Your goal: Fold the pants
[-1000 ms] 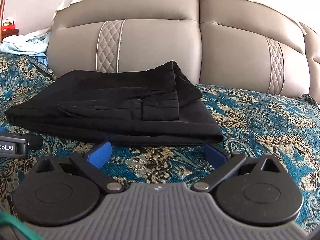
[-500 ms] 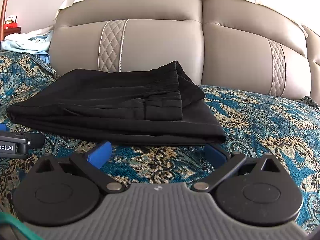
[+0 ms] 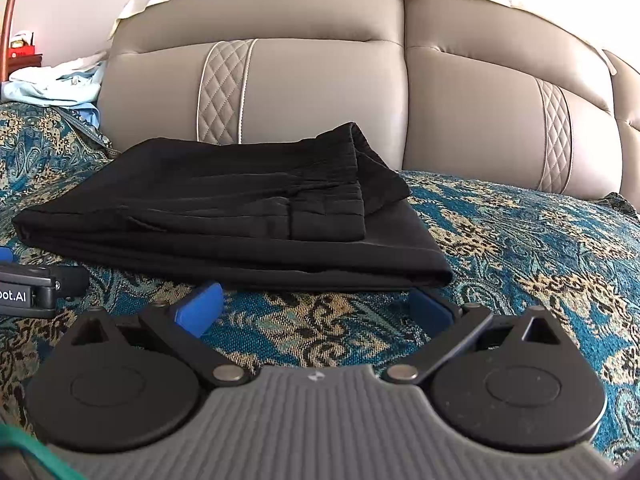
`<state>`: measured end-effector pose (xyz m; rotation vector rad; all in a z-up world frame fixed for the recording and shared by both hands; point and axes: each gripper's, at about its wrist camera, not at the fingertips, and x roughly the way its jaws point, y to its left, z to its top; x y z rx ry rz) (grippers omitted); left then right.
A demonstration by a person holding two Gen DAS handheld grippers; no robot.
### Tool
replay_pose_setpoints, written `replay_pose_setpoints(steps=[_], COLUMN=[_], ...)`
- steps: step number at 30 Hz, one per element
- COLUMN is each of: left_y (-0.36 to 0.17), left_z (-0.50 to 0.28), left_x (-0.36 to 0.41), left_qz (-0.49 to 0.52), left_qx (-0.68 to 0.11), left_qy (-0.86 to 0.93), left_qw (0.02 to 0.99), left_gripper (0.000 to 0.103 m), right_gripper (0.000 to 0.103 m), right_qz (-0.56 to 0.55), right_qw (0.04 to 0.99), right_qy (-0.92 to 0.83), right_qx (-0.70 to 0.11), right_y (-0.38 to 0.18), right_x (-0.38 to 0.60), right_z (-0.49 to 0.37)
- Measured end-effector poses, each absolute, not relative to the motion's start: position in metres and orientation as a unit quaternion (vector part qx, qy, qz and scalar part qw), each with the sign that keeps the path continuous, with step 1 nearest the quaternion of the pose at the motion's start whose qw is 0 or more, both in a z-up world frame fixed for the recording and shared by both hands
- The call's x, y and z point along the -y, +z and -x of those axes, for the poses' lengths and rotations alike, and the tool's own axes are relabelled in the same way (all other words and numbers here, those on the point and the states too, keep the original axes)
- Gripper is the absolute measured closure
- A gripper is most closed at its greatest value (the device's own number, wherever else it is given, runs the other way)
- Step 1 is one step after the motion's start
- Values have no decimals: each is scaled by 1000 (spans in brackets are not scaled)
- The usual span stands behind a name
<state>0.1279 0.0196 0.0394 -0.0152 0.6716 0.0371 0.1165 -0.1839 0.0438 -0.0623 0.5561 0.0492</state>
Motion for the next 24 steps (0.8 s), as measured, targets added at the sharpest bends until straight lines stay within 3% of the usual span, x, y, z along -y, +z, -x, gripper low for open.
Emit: replay_pose_setpoints(steps=[24], left_y=[39], left_z=[-127], left_x=[-18], left_qz=[5], left_qx=[-326], left_qy=[16], left_qw=[945], left_gripper=[0], right_gripper=[0], right_qz=[31], right_qw=[961], right_qy=[25], right_qx=[-274], right_y=[44], right_x=[184], right_z=[-117])
